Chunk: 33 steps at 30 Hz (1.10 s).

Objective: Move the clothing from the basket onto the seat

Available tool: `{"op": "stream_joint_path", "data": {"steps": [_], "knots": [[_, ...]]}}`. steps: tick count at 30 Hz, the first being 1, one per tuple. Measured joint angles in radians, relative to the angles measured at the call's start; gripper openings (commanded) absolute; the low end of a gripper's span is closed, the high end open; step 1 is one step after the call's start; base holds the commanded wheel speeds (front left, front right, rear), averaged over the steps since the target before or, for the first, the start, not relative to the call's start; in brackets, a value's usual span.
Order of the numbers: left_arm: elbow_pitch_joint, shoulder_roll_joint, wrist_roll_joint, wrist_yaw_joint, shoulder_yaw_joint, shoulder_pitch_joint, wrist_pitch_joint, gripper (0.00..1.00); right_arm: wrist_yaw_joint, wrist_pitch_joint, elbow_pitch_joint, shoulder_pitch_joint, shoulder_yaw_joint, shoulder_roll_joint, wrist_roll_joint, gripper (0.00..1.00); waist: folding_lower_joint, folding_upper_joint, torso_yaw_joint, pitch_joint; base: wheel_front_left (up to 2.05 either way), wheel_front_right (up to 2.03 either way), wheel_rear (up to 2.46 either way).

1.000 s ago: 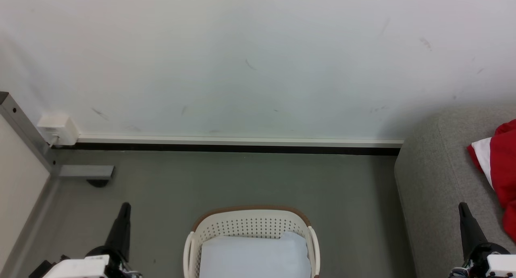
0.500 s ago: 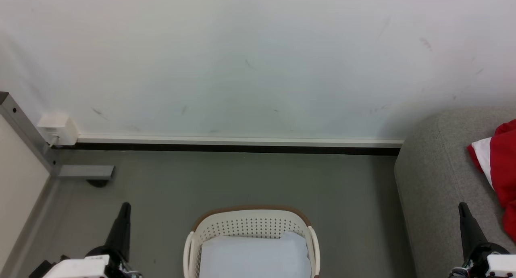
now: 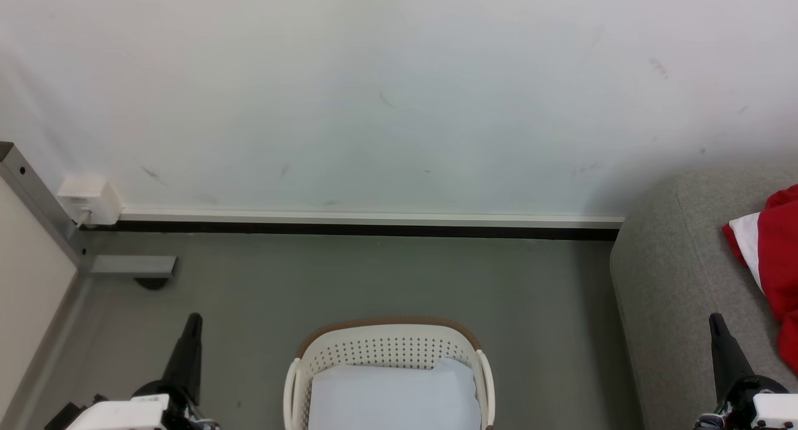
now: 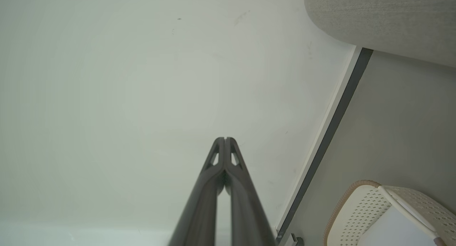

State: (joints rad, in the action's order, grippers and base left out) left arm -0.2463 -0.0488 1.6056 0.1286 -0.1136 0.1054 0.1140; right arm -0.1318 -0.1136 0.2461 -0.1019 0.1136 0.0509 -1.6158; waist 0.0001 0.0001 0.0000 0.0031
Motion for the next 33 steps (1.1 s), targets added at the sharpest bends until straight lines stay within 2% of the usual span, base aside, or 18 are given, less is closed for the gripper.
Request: {"op": "stream_joint_path", "data": {"steps": [33], "knots": [[0.000, 0.000, 0.000, 0.000, 0.000, 0.000, 0.000, 0.00, 0.000, 0.000, 0.000, 0.000, 0.001, 0.000, 0.000, 0.00, -0.0001, 0.0000, 0.000, 0.000, 0.00, 0.00, 0.00]]}}
